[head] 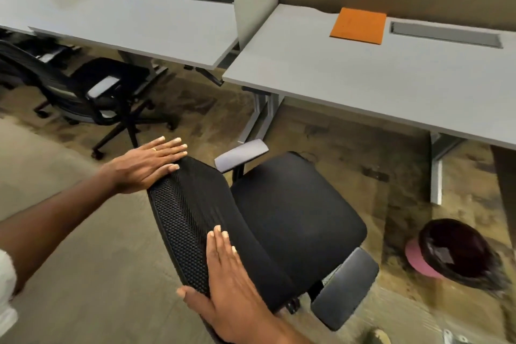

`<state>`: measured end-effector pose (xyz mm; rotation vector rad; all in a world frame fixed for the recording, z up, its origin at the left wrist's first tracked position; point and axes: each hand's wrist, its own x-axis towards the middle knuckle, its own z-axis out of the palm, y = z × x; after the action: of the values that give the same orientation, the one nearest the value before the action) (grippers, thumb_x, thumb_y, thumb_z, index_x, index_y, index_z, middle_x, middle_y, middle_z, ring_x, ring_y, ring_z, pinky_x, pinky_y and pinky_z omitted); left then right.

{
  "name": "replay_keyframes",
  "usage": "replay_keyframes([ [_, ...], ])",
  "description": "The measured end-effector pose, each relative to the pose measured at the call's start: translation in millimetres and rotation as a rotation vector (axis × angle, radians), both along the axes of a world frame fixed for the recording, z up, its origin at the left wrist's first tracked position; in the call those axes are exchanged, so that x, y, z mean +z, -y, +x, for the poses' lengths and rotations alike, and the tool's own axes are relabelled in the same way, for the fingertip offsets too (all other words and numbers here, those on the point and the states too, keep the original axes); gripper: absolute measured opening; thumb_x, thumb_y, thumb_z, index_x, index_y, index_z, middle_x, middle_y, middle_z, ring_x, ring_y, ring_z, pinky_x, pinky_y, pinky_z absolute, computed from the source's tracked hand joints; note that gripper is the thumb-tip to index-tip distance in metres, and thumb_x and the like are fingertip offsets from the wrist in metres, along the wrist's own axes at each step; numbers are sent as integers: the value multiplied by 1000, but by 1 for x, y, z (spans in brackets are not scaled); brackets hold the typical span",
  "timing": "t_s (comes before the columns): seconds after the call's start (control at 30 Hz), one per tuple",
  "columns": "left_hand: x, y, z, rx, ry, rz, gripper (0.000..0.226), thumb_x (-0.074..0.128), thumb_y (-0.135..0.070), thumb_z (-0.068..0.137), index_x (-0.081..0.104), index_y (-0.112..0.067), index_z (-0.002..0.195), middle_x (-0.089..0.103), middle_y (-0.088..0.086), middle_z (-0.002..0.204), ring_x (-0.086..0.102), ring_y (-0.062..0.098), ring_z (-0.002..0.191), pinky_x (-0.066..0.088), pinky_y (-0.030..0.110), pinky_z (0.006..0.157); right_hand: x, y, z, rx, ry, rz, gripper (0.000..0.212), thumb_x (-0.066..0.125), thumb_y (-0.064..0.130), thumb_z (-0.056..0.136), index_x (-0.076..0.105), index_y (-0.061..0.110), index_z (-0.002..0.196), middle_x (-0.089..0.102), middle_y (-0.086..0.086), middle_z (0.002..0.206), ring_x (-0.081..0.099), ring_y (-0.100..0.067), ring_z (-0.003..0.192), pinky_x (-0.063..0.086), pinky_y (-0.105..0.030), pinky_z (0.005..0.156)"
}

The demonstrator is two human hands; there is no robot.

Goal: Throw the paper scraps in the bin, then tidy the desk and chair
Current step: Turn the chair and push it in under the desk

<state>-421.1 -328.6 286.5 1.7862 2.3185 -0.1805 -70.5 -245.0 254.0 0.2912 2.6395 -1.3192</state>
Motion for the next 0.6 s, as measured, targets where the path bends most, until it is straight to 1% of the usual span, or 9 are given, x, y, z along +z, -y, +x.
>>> replay_keyframes([
  [0.13,-7,11,44,-128,107,106,62,12,-48,106,25,-19,160,18,-7,169,12,15,158,6,43,128,9,-23,39,51,93,70,97,41,67,95,-12,17,159,-27,8,164,-24,-7,151,-8,-27,125],
  [0.23,-9,9,73,-148,136,140,64,18,-47,105,14,-17,162,10,-3,171,10,19,158,6,42,127,13,-38,68,-10,-55,414,70,19,64,100,34,22,155,22,10,165,20,1,151,20,-15,121],
  [0.3,-12,8,92,-136,142,162,67,21,-49,104,9,-17,162,7,-1,171,10,20,158,5,41,126,19,-42,85,-40,81,472,68,13,64,97,65,37,131,56,17,143,50,10,130,39,-9,107],
  [0.33,-14,8,100,-130,142,171,68,21,-49,104,9,-17,162,7,-1,171,11,20,158,5,41,126,18,-42,91,-95,128,505,72,7,63,97,74,41,115,66,21,130,59,11,119,40,-9,104],
  [0.37,-15,8,107,-123,137,183,68,22,-49,104,9,-17,162,7,0,171,12,20,158,6,41,126,18,-40,96,-146,159,540,80,0,57,100,77,39,108,69,21,124,60,10,119,33,-12,110],
  [0.4,-16,6,112,-115,132,193,68,23,-49,104,10,-17,162,8,0,171,13,20,158,6,41,125,15,-41,100,-202,175,565,83,-6,52,102,74,34,110,68,17,126,51,3,132,18,-17,119],
  [0.47,-17,2,122,-108,118,207,68,25,-48,104,12,-16,162,10,0,171,15,20,158,8,41,125,5,-43,108,-274,204,623,77,-9,49,102,63,24,115,66,4,132,17,-15,147,-1,-27,122],
  [0.53,-18,-4,130,-114,100,213,68,27,-47,103,14,-15,162,12,0,170,16,20,157,9,42,125,-2,-49,116,-339,178,714,73,-9,49,101,56,22,118,62,-2,140,-8,-22,153,-1,-29,123],
  [0.6,-20,-13,140,-106,81,218,67,27,-47,104,15,-16,162,12,-1,170,16,19,157,9,42,125,-4,-57,122,-382,164,763,74,-6,47,102,61,22,120,73,0,122,-11,-25,154,1,-30,123],
])
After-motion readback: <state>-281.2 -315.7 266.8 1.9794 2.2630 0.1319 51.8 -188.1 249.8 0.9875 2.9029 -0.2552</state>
